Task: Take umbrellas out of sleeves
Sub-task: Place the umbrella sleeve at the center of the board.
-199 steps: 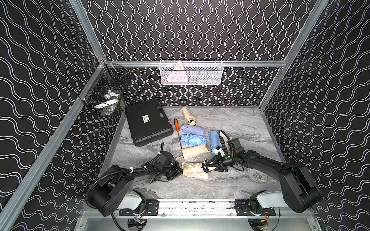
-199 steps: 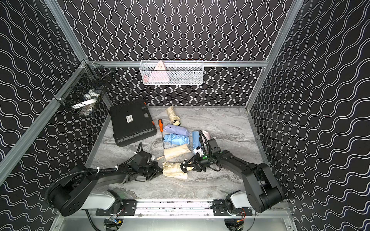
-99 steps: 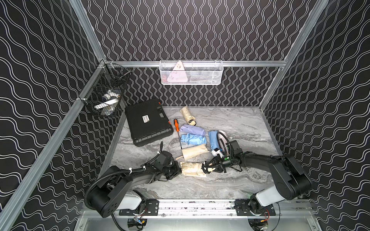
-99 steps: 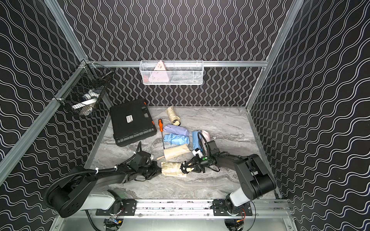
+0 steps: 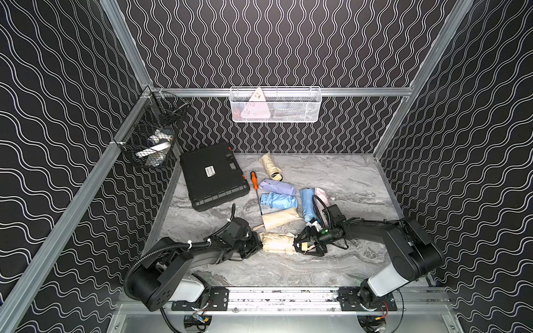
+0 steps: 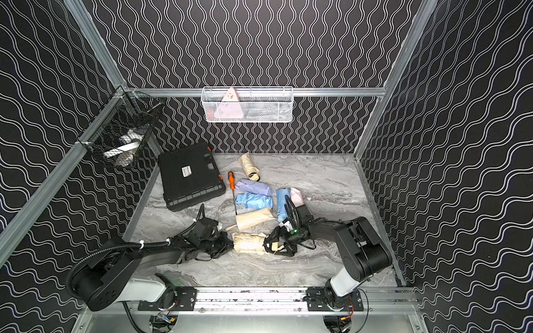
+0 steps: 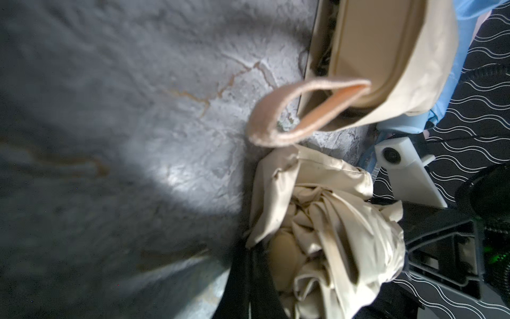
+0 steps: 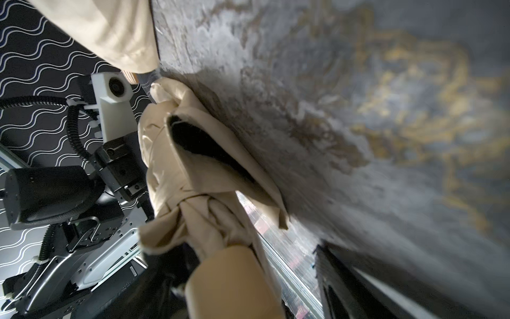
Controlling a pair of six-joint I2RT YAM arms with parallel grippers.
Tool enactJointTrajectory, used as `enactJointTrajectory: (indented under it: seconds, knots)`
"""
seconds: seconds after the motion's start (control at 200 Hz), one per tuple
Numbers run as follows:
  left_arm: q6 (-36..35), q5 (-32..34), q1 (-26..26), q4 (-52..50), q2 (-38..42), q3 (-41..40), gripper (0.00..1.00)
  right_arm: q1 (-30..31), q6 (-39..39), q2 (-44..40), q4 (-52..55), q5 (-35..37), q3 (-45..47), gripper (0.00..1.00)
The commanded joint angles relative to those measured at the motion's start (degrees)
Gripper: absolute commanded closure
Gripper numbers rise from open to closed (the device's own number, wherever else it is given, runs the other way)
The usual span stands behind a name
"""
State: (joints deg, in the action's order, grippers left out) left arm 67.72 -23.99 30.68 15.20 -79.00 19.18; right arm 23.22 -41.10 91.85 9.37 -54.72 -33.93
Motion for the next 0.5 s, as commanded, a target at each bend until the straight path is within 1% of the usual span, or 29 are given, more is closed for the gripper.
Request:
enactJointTrajectory:
  seconds: [0.0, 0.135, 0.29, 0.405, 0.495]
  knots:
    - [0.0, 1.0, 0.1, -5.8, -0.2, -0.1, 1.00, 0.2, 1.6, 0.0, 3.1, 5.9, -0.3, 0.13]
    - [-0.4, 1.1, 0.1, -6.9, 0.2, -0.1, 1.00, 0.2, 2.1, -0.5, 4.6, 7.3, -0.3, 0.07]
    - [-0.5, 1.6, 0.2, -8.3, 1.7, -0.5, 1.00, 0.1, 3.1, -1.5, 7.8, 10.1, -0.6, 0.06]
    - [-0.9, 2.3, 0.0, -10.0, 3.0, -0.6, 1.00, -0.1, 4.4, -2.7, 13.5, 15.5, -1.6, 0.06]
    - [-1.0, 2.7, 0.1, -11.0, 4.1, -0.8, 0.97, -0.6, 5.4, -3.8, 17.7, 19.3, -2.0, 0.06]
